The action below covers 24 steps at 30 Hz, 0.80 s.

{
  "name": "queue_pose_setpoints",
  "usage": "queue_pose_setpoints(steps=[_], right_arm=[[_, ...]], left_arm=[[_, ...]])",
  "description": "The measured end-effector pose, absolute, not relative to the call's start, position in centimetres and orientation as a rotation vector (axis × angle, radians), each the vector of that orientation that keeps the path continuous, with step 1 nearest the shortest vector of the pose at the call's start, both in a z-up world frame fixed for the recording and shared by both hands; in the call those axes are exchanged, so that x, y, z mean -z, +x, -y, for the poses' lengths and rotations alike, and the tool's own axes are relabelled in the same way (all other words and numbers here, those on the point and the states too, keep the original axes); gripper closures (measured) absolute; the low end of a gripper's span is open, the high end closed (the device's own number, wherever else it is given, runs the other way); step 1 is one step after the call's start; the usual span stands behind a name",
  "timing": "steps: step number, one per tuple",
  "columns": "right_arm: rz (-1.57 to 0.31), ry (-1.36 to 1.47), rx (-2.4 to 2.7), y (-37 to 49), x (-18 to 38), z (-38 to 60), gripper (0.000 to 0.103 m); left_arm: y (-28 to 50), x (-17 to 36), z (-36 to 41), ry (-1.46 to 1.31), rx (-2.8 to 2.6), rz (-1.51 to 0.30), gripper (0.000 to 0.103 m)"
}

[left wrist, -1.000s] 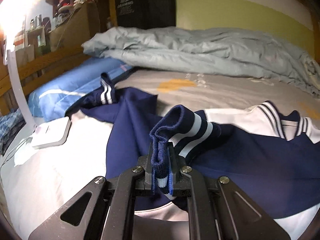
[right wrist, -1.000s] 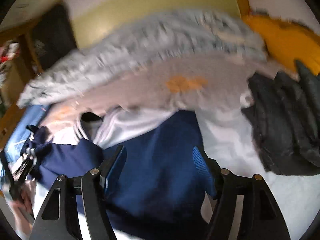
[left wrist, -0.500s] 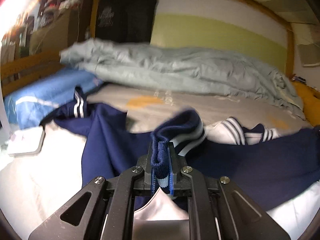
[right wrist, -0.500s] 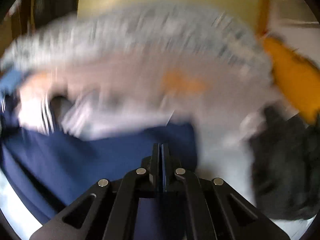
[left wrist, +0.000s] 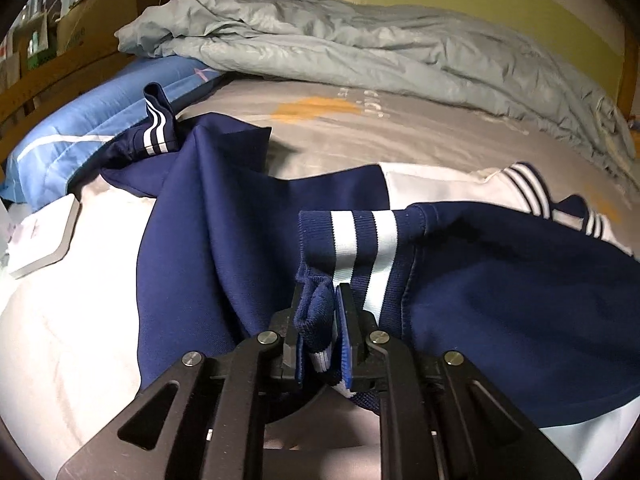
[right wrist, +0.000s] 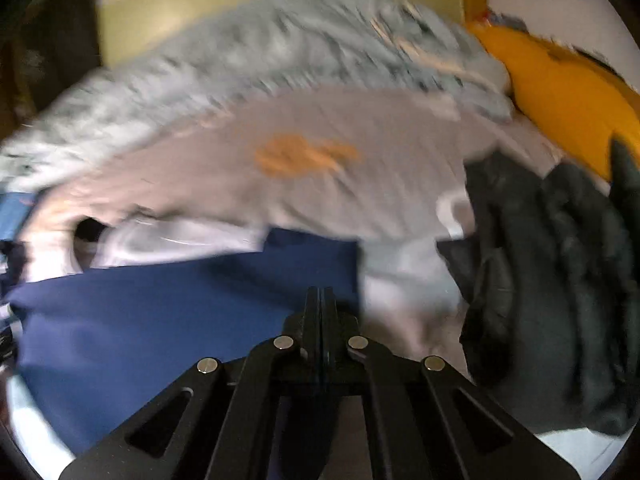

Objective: Fold large clothes

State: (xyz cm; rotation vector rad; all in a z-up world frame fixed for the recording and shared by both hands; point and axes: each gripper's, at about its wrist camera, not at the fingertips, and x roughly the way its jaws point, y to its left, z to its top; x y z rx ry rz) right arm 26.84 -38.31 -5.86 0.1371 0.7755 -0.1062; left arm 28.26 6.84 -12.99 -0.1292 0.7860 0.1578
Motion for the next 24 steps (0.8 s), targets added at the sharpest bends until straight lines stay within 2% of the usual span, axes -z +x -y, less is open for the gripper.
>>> queue_pose_setpoints(steps=[3,7,9,11,12,13,14,15,17,18,24], right_arm=[[-0.745,0.153,-0.027,23.5,5.0,35.5,0.103],[-0.703,0.076,0.010,19.4,7.5,31.7,0.103],[-0.624,0.030,0.080,17.9,8.7,30.5,0.103],[-0.559,0.019,0.130,17.1,9.0,30.5,0.101],[-0.542,0.029,0.148,16.8,9.3,30.3,0.099],[-0.534,0.043,0.162,16.7,9.6,30.3,0.092],[-0.536,0.043,0.187,16.8,9.9,30.2,0.076],[-0.542,0.026,0.204,16.6,10.0,29.9,0.068],[-0.496,0.028,0.168,16.2,9.8,30.1,0.055],[-0.478,0.023,0.163,16.1,9.7,30.2,0.054],[-0.435,-0.037,0.168,15.4,9.4,29.1,0.053]], left_arm=[[27.6,12.6,-6.8,-0.132,-0.139,-0.739,0.090],[27.1,12.2,-6.4,-0.110,-0.114,-0.699,0.090],[26.6,12.0,-6.4,-0.116,-0.105,-0.672,0.090],[26.2,11.7,-6.5,-0.120,-0.105,-0.647,0.086],[26.1,11.6,-6.5,-0.120,-0.106,-0.637,0.078],[25.9,11.5,-6.4,-0.117,-0.110,-0.626,0.071],[25.7,11.3,-6.4,-0.114,-0.118,-0.615,0.051],[25.5,11.2,-6.4,-0.111,-0.126,-0.600,0.037],[24.9,10.9,-6.4,-0.115,-0.114,-0.561,0.026],[24.5,10.8,-6.4,-0.116,-0.115,-0.543,0.020],[22.4,9.8,-6.7,-0.138,-0.096,-0.421,0.000]])
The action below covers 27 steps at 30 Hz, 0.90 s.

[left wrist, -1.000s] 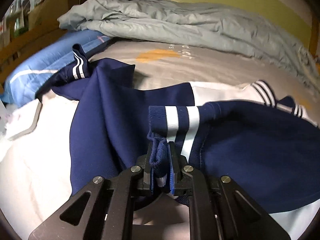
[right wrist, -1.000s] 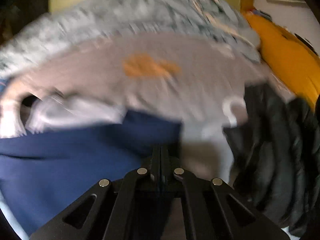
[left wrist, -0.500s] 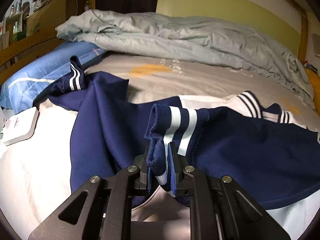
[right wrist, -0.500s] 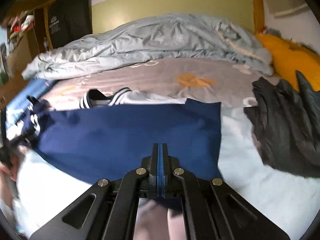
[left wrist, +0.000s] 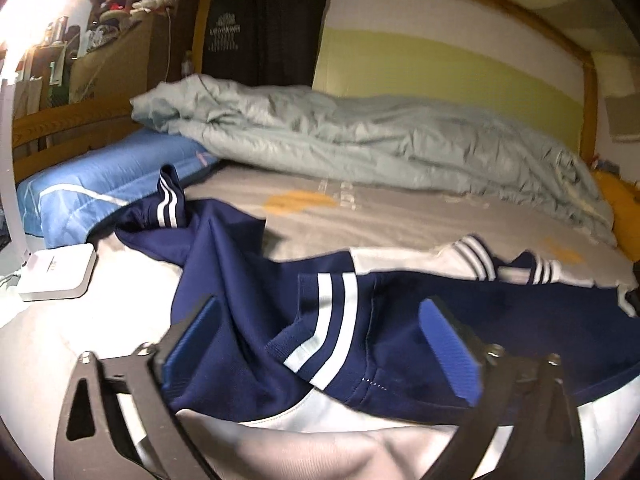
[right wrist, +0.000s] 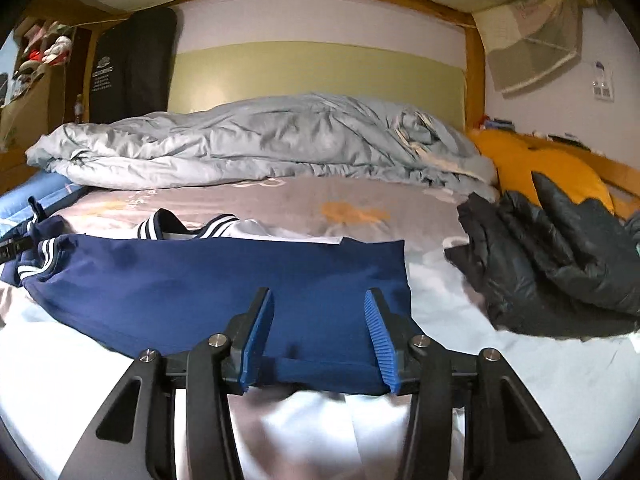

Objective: Fold large clothes

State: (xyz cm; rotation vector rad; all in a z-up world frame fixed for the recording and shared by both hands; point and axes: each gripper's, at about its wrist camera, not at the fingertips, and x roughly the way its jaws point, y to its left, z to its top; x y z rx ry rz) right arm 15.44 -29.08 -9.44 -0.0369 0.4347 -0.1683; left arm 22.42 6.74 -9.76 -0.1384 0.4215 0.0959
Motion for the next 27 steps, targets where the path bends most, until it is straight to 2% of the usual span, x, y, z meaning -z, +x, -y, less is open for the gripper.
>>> queue_pose_setpoints(steps=[5,14,15,17,19,23,27], right_arm=[[-0.467,-0.029,0.203,15.9,9.8,29.4,0.053],[-0.458,-0.005,0.183,15.6,9.8,29.9,0.053],[-0.456,-0.014,0.185,15.6,9.9,29.7,0.052],[-0.450,-0.022,0.197,15.5,9.8,29.6,0.039],[-0.441,-0.019,0.202,15.3,9.7,29.8,0.039],[-0.432,-0.009,0.219,15.1,9.7,30.1,0.031],[-0.425,-0.032,0.244,15.0,9.6,29.6,0.029]], left_arm=[[20.5,9.2,-8.0,-0.216,-0.065,-0.318,0.000],[18.9,8.5,-6.2,-0.128,-0.064,-0.226,0.000],[18.7,8.4,-6.2,-0.125,-0.063,-0.218,0.000],[18.4,8.4,-6.1,-0.124,-0.061,-0.205,0.000],[18.2,8.3,-6.1,-0.124,-0.064,-0.189,0.000],[17.7,8.2,-6.2,-0.133,-0.062,-0.166,0.000],[18.1,8.6,-6.1,-0.141,0.014,-0.232,0.003]])
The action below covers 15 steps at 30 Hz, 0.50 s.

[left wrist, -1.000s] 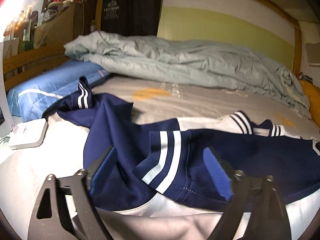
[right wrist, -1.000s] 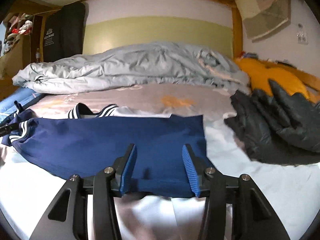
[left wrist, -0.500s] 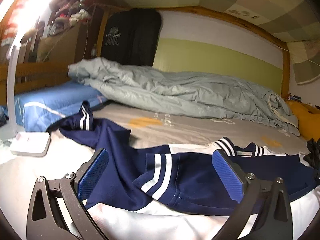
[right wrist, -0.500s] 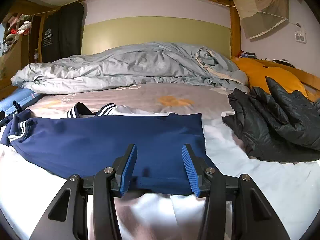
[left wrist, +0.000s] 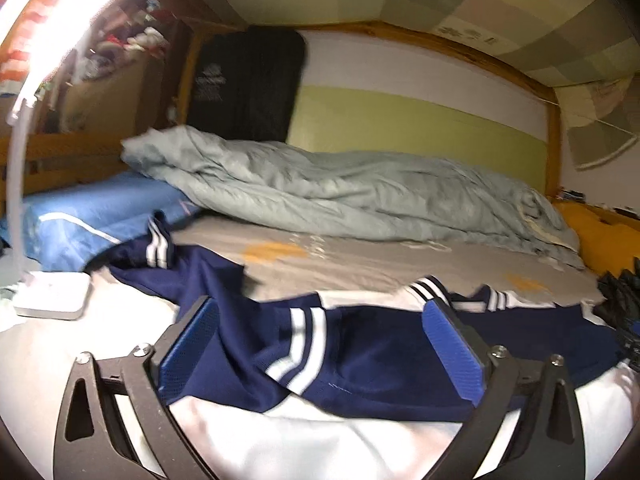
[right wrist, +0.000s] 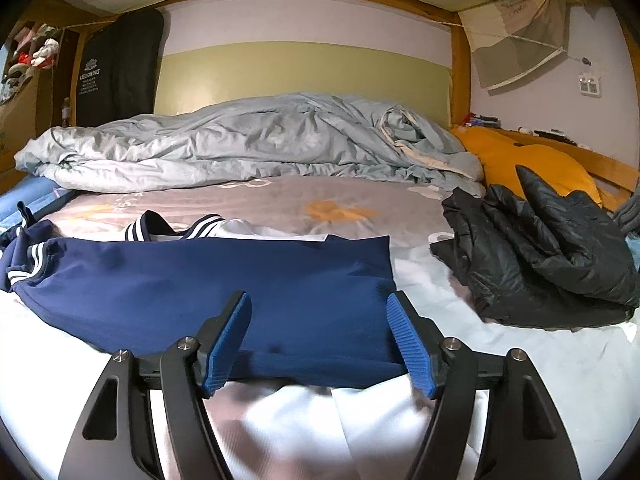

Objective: Fold large clothes

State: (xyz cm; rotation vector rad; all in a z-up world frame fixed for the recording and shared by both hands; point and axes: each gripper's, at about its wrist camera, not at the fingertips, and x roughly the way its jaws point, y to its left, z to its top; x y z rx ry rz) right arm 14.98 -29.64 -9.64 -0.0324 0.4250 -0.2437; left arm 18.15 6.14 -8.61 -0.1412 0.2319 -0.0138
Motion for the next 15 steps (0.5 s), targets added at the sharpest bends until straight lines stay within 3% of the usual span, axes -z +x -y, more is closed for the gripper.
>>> queue_pose_setpoints(steps=[6,15], right_arm=[[-0.410,-0.094,0.261,14.8,9.6,28.5,0.023],[-0.496,-0.065,0.271,16.3,10.3,29.4,0.023]], left_arm=[[17.8,8.1,-9.9,-0.225,0.082,-0.307,0.003],[21.1,6.6,-20.0,-0.296,0.061,-0.534,0.003]])
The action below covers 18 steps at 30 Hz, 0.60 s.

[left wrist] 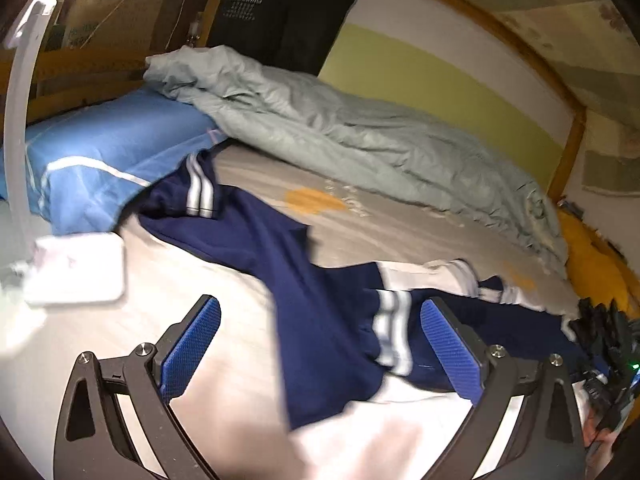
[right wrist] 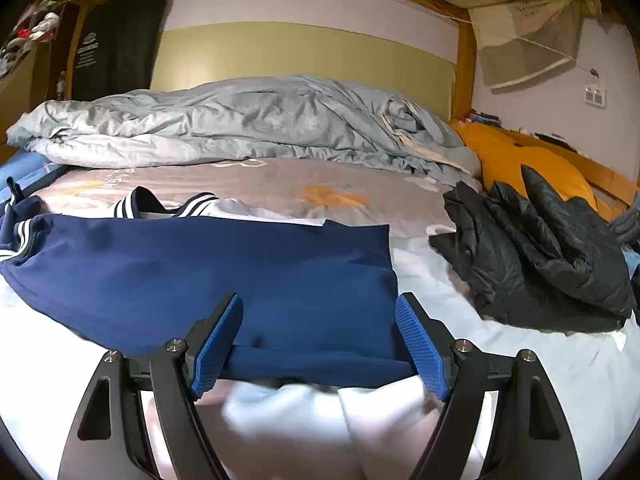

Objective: Fold large clothes

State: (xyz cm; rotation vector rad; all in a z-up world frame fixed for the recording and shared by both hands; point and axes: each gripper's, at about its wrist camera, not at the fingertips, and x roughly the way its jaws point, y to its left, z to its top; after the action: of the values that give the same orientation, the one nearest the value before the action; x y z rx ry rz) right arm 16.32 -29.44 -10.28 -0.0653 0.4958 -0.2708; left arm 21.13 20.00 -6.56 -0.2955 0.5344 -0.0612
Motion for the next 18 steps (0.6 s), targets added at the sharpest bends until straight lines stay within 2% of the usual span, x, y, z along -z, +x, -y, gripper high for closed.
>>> queue_pose_setpoints(steps=[7,13,15,16,18], right_arm=[[-0.494,-0.052,0.255,16.1,10.3,29.7,0.023],[-0.497,-0.016,0.245,16.1,10.3,30.5,0.023],[-0.496,-0.014,0.243,16.1,10.3,30.5,0.023],[-0.496,-0.014,0.244,16.1,10.3,30.4,0.023],[-0.498,-0.014,0.241,16.2,10.3,30.3,0.023]], left_arm=[[27.8,9.7,-26.8,-0.461,0.053,-0.729,0.007],[32.2,13.1,-28.7,-0.587,-0.024,-0.742,0.013],[33.5,14.6,-30.4,-0.690,-0.044,-0.763,0.029],[34.0,15.2,-30.7,-0.701,-0.046,-0.772,0.030],[34.6,15.2,-30.1,-0.614,-0.073,-0.752,0.046]])
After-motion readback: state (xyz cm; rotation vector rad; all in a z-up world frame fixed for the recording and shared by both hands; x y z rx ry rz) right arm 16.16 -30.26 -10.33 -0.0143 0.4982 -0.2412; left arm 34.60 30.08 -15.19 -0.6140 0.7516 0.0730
